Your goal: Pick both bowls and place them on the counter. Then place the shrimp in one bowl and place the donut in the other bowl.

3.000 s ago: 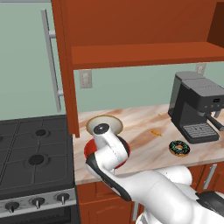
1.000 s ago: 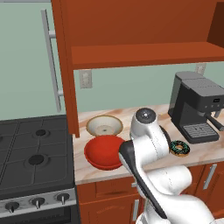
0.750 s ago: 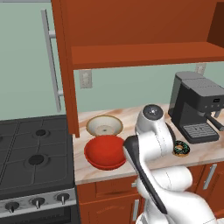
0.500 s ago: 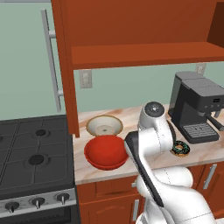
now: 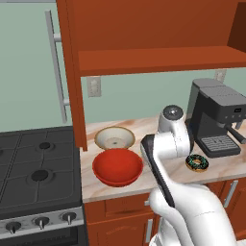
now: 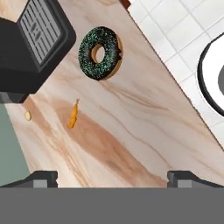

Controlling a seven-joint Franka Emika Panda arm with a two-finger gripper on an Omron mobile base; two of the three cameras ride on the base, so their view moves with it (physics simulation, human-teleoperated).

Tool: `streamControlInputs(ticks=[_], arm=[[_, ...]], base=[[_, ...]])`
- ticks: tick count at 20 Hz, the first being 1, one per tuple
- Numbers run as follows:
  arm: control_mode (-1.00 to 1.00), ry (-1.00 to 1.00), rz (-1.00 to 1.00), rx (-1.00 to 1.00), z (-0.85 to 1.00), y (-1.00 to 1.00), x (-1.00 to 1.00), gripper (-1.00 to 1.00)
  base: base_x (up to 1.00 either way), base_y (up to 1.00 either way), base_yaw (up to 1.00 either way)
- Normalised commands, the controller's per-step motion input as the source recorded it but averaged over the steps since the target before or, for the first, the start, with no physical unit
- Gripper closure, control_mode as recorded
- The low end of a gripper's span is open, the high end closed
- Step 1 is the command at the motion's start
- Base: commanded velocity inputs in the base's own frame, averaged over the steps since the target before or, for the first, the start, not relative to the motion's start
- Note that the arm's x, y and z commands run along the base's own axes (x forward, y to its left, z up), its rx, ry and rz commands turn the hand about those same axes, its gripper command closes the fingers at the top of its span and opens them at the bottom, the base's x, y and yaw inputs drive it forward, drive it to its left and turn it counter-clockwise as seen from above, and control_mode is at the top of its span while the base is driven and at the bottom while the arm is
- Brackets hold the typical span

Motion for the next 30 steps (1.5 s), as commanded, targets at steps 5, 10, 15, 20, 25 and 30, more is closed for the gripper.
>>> streamControlInputs(ticks=[5,10,15,20,25,30], arm=[[-1.00,0.00,-0.23,0.16,-0.06,-0.37,0.21,-1.00],[-1.00,0.00,-0.21,0.14,-0.19,-0.27,0.18,-1.00],[-1.00,0.00,-0.19,0.14,-0.23,-0.25,0.15,-1.00],[-1.00,-0.10,-0.10,0.05,-0.42,-0.04,0.15,-1.00],[-1.00,-0.04,-0.06,0.00,-0.21,-0.05,0.32,-1.00],[-1.00,0.01,0.00,0.00,-0.04,-0.18,0.21,-1.00]], base=[[0.00,0.00,0.00],[0.00,0.00,0.00],[0.00,0.00,0.00],[0.00,0.00,0.00],[0.00,0.00,0.00],[0.00,0.00,0.00]])
